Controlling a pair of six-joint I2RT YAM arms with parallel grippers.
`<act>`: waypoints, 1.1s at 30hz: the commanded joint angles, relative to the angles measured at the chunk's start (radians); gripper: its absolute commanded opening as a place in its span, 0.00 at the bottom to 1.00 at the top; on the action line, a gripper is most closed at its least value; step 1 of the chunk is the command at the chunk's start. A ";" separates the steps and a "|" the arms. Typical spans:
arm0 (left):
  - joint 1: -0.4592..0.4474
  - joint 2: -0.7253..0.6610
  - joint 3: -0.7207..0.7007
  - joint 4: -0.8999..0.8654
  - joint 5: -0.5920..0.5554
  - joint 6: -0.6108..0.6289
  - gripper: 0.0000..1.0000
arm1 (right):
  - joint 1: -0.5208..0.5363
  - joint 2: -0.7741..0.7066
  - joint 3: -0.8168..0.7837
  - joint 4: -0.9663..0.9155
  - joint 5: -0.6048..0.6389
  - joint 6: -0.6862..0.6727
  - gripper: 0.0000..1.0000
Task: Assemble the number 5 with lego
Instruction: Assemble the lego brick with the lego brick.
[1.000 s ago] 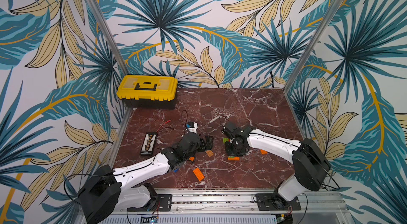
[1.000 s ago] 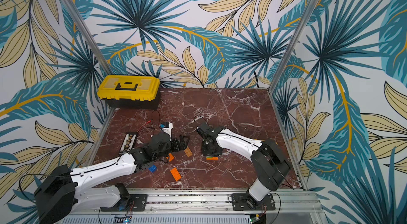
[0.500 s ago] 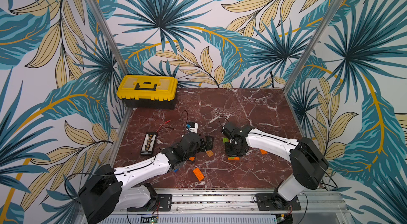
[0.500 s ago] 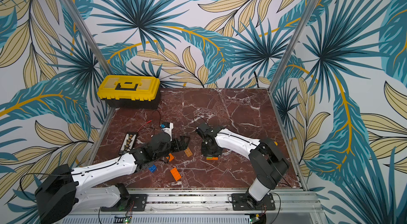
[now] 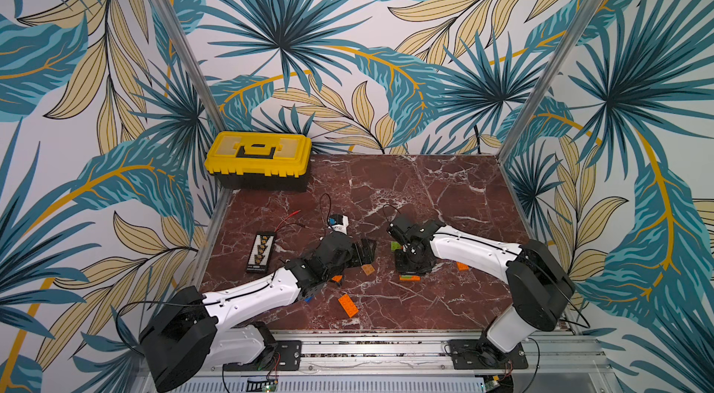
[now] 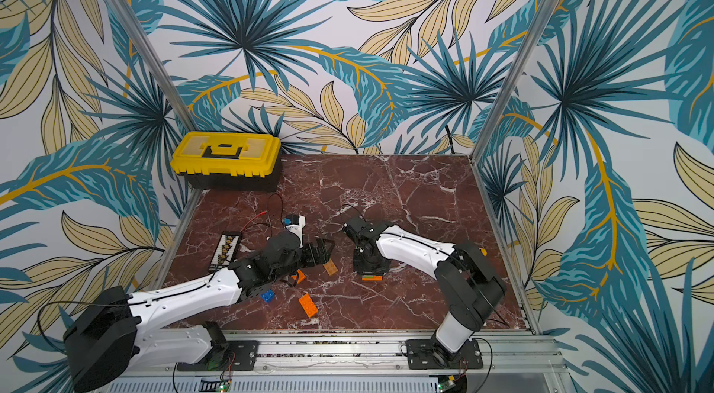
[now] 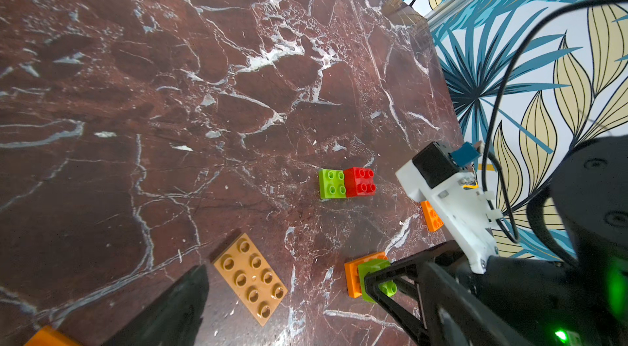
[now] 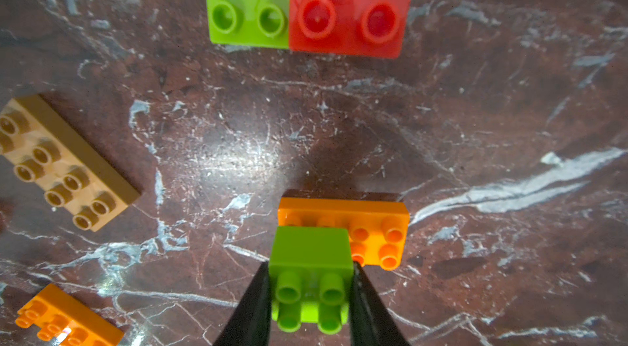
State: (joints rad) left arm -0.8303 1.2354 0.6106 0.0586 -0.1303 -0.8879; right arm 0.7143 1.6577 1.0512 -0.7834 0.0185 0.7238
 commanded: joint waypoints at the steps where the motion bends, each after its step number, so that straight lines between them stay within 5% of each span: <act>1: 0.003 0.007 0.000 0.021 0.006 -0.004 1.00 | 0.006 0.020 0.007 -0.015 0.015 -0.014 0.36; 33: 0.002 0.023 0.001 0.032 0.018 -0.020 1.00 | 0.020 0.061 -0.017 0.012 0.021 0.009 0.34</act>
State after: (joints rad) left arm -0.8303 1.2522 0.6106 0.0647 -0.1150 -0.9062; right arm 0.7231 1.6802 1.0512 -0.7719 0.0246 0.7223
